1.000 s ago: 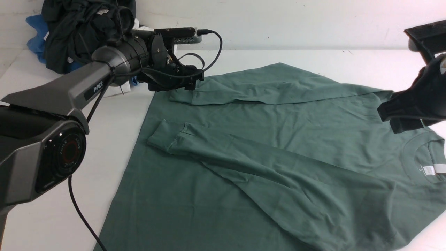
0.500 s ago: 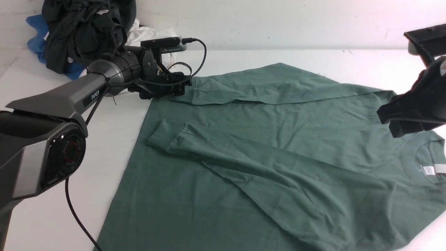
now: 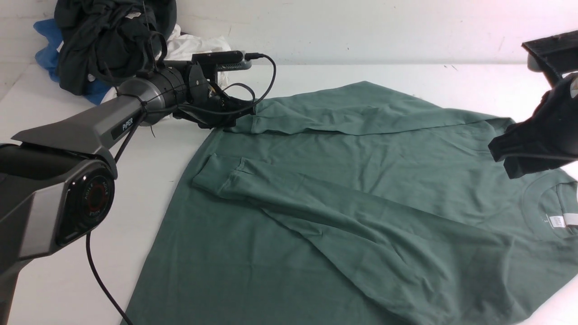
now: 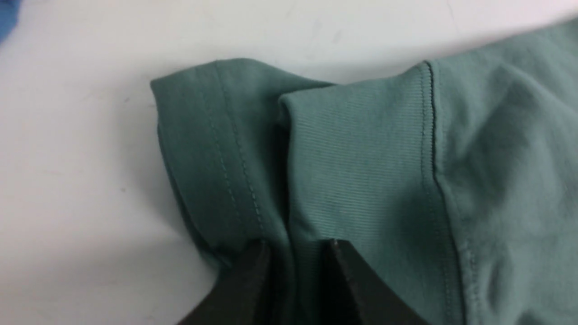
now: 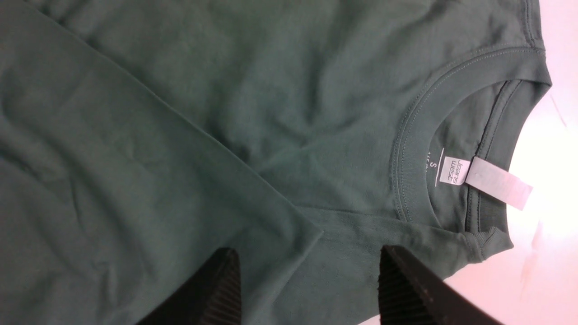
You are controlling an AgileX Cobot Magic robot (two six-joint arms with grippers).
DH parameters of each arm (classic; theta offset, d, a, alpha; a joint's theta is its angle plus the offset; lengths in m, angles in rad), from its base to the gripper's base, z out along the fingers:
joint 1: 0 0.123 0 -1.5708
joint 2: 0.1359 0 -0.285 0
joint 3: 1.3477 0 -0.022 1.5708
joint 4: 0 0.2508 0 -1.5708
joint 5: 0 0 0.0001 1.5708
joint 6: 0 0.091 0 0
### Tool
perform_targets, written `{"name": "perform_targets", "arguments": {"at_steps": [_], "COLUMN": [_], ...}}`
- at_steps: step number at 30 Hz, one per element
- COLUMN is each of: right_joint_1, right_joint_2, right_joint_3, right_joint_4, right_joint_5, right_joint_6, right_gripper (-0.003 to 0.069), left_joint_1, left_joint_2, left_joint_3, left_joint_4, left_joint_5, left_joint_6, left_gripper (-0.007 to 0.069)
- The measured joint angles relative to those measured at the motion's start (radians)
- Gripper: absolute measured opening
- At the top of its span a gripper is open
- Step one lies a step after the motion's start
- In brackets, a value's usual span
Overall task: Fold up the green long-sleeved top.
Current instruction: Use the left arm to clamp the cuff farthest from it
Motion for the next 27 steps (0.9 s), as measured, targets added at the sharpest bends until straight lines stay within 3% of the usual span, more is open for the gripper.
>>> {"name": "perform_targets", "arguments": {"at_steps": [6, 12, 15, 21, 27], "right_joint_1": [0.0, 0.0, 0.0, 0.0, 0.0], "right_joint_2": [0.0, 0.0, 0.0, 0.0, 0.0], "right_joint_3": [0.0, 0.0, 0.0, 0.0, 0.0], "right_joint_4": [0.002, 0.003, 0.003, 0.003, 0.003], "right_joint_5": [0.0, 0.0, 0.0, 0.0, -0.001], "right_joint_6": [-0.002, -0.006, -0.006, -0.006, -0.011], "right_gripper": [0.0392, 0.0392, 0.0392, 0.0392, 0.0392], "left_joint_1": [-0.002, -0.003, -0.003, -0.003, -0.003], "left_joint_2": [-0.015, -0.05, -0.05, -0.041, -0.006], "left_joint_3": [0.0, 0.0, 0.0, 0.0, 0.0], "left_joint_4": [0.0, 0.0, -0.006, -0.047, -0.057], "left_joint_5": [0.007, 0.01, 0.012, -0.002, -0.004], "left_joint_6": [0.05, 0.098, 0.098, 0.107, 0.107], "left_gripper": [0.0196, 0.0484, 0.0562, 0.0548, 0.0437]}}
